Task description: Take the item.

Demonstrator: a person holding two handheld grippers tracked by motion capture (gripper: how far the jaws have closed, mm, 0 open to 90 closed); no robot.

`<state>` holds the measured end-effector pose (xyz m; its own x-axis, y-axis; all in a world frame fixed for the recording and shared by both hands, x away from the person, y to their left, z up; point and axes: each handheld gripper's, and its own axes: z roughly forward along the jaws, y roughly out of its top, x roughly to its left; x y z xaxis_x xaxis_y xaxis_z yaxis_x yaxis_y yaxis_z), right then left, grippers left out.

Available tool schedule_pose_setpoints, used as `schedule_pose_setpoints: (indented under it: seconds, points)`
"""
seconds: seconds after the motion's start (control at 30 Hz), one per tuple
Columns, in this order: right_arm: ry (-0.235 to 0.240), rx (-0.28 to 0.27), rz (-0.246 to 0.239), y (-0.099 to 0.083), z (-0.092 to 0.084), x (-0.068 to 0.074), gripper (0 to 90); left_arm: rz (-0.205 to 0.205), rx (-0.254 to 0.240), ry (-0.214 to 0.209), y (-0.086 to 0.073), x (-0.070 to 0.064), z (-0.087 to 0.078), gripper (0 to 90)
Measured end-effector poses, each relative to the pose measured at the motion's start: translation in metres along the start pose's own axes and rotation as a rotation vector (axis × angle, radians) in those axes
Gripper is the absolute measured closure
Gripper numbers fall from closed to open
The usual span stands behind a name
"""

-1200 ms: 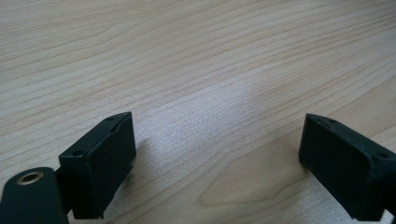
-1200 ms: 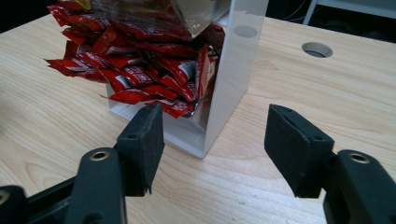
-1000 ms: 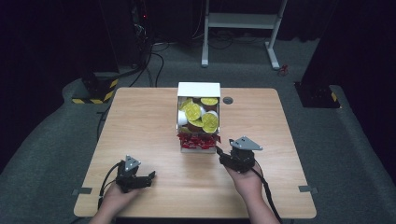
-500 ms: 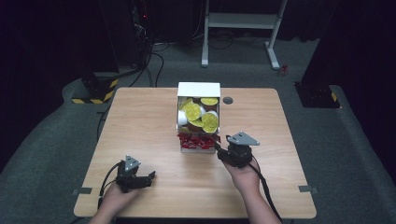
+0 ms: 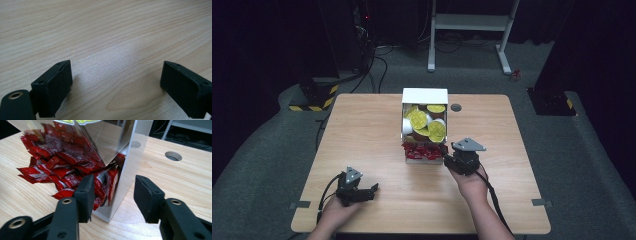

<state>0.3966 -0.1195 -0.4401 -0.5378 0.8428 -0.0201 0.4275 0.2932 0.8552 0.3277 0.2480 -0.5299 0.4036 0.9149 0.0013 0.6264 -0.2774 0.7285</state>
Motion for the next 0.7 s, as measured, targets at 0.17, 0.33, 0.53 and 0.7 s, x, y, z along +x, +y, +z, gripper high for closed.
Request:
schedule_pose_setpoints:
  seconds: [0.17, 0.33, 0.53, 0.7]
  points:
    - [0.012, 0.005, 0.010, 0.001, 0.003, -0.002, 55.2, 0.000, 0.000, -0.001, 0.000, 0.000, 0.000, 10.9]
    - [0.011, 0.026, 0.008, 0.000, 0.008, -0.002, 63.4, 0.000, 0.001, -0.002, 0.000, 0.000, 0.000, 10.7]
    - [0.009, 0.024, 0.023, 0.000, 0.013, -0.002, 70.4, 0.000, 0.000, -0.002, 0.000, 0.000, 0.000, 10.7]
    - [0.013, 0.018, 0.026, 0.001, 0.016, -0.001, 76.5, 0.000, 0.001, -0.002, 0.000, 0.000, 0.000, 10.7]
